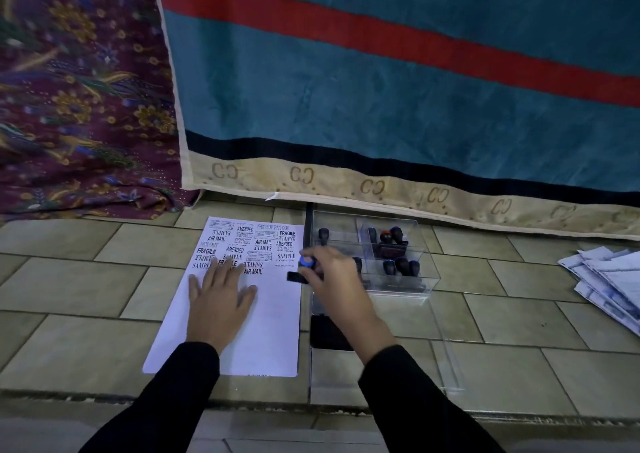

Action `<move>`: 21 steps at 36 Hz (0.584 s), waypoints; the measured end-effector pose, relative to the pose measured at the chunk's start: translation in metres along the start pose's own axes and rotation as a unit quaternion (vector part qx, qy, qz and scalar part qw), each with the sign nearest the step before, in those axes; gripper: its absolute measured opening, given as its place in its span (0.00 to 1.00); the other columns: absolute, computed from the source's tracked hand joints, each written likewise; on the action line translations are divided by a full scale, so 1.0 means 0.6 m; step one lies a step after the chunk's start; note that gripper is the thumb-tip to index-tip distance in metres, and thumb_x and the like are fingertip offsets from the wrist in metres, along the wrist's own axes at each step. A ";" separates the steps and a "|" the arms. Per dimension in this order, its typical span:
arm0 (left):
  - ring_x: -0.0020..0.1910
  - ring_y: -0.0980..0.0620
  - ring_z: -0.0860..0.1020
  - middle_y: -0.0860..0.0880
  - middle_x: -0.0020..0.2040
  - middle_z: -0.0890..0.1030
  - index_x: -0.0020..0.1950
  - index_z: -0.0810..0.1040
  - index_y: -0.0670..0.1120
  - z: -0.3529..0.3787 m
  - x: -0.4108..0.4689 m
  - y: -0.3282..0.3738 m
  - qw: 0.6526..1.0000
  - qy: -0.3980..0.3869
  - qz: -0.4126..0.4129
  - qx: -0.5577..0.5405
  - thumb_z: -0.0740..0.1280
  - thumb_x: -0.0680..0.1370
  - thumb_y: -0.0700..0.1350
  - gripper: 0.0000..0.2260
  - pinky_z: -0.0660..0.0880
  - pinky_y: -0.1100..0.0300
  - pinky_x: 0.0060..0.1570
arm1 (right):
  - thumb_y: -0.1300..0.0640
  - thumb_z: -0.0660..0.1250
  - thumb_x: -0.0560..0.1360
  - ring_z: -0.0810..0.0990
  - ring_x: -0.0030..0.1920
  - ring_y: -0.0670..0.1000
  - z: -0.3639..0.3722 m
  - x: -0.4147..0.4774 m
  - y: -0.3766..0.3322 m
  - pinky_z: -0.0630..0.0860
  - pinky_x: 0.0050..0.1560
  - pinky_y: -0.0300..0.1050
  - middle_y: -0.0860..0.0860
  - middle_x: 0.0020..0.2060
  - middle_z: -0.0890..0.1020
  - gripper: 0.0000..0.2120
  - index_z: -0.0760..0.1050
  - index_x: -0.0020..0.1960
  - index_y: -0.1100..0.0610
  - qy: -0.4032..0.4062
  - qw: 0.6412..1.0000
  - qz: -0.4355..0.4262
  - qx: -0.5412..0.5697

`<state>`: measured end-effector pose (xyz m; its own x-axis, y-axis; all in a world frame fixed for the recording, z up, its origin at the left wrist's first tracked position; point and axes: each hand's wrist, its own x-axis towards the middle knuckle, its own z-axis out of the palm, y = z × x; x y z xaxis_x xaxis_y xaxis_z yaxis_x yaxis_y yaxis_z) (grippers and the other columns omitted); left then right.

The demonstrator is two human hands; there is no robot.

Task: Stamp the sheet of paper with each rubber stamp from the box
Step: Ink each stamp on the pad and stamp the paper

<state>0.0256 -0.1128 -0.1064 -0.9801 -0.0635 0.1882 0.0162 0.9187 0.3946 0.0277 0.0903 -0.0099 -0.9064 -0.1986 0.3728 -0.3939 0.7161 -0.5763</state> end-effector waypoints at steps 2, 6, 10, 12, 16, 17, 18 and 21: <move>0.76 0.49 0.53 0.49 0.76 0.61 0.73 0.65 0.49 0.001 0.002 0.001 1.000 -0.003 -0.004 0.005 0.49 0.75 0.60 0.29 0.46 0.41 0.72 | 0.63 0.68 0.74 0.76 0.40 0.49 0.019 0.023 -0.003 0.71 0.44 0.36 0.57 0.48 0.80 0.10 0.77 0.55 0.61 -0.009 1.000 -0.002 -0.008; 0.76 0.50 0.55 0.50 0.76 0.61 0.73 0.65 0.49 0.003 0.002 0.001 1.000 0.003 -0.006 0.003 0.49 0.75 0.61 0.29 0.45 0.41 0.72 | 0.63 0.66 0.75 0.78 0.45 0.56 0.053 0.052 0.000 0.76 0.47 0.48 0.59 0.48 0.78 0.08 0.76 0.54 0.62 -0.040 0.999 0.013 -0.023; 0.76 0.51 0.55 0.50 0.76 0.62 0.72 0.65 0.50 0.001 0.002 0.002 1.000 0.002 -0.006 0.001 0.50 0.75 0.60 0.29 0.44 0.41 0.72 | 0.65 0.64 0.75 0.77 0.44 0.58 0.074 0.064 0.008 0.76 0.45 0.51 0.60 0.46 0.78 0.06 0.76 0.51 0.64 -0.062 0.997 0.015 -0.041; 0.76 0.51 0.55 0.50 0.76 0.62 0.72 0.66 0.49 0.002 0.002 0.004 1.000 0.006 -0.009 -0.005 0.52 0.76 0.60 0.27 0.44 0.42 0.72 | 0.65 0.64 0.75 0.78 0.46 0.57 0.081 0.067 0.009 0.77 0.48 0.53 0.59 0.47 0.78 0.07 0.76 0.52 0.63 -0.069 0.997 0.021 -0.041; 0.76 0.51 0.54 0.50 0.76 0.61 0.72 0.65 0.49 0.002 0.001 0.005 1.000 0.009 -0.012 -0.006 0.56 0.79 0.57 0.23 0.44 0.43 0.72 | 0.66 0.64 0.75 0.78 0.47 0.57 0.091 0.071 0.012 0.77 0.49 0.55 0.59 0.47 0.78 0.07 0.76 0.52 0.62 -0.072 0.997 0.023 -0.028; 0.76 0.51 0.54 0.50 0.76 0.61 0.72 0.65 0.49 0.002 0.001 0.005 1.000 0.010 -0.013 -0.006 0.57 0.79 0.56 0.23 0.43 0.43 0.73 | 0.66 0.64 0.75 0.78 0.47 0.57 0.091 0.072 0.012 0.77 0.49 0.55 0.59 0.47 0.78 0.07 0.76 0.52 0.63 -0.073 0.997 0.024 -0.027; 0.76 0.51 0.54 0.51 0.76 0.61 0.72 0.65 0.49 0.003 0.002 0.005 1.000 0.010 -0.013 -0.007 0.57 0.79 0.56 0.23 0.43 0.43 0.73 | 0.66 0.64 0.74 0.78 0.47 0.57 0.092 0.073 0.013 0.77 0.49 0.55 0.59 0.47 0.78 0.07 0.76 0.52 0.63 -0.074 0.997 0.025 -0.026; 0.76 0.51 0.54 0.51 0.76 0.61 0.72 0.65 0.49 0.003 0.002 0.005 1.000 0.014 -0.014 -0.008 0.59 0.79 0.55 0.23 0.43 0.43 0.73 | 0.67 0.64 0.75 0.78 0.47 0.58 0.095 0.075 0.016 0.77 0.51 0.54 0.60 0.48 0.78 0.07 0.76 0.52 0.64 -0.077 0.996 0.025 -0.029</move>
<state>0.0243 -0.1094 -0.1066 -0.9740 -0.1002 0.2029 -0.0074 0.9103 0.4140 -0.0257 0.0500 -0.0400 -0.9389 -0.2590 0.2267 -0.3427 0.7644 -0.5461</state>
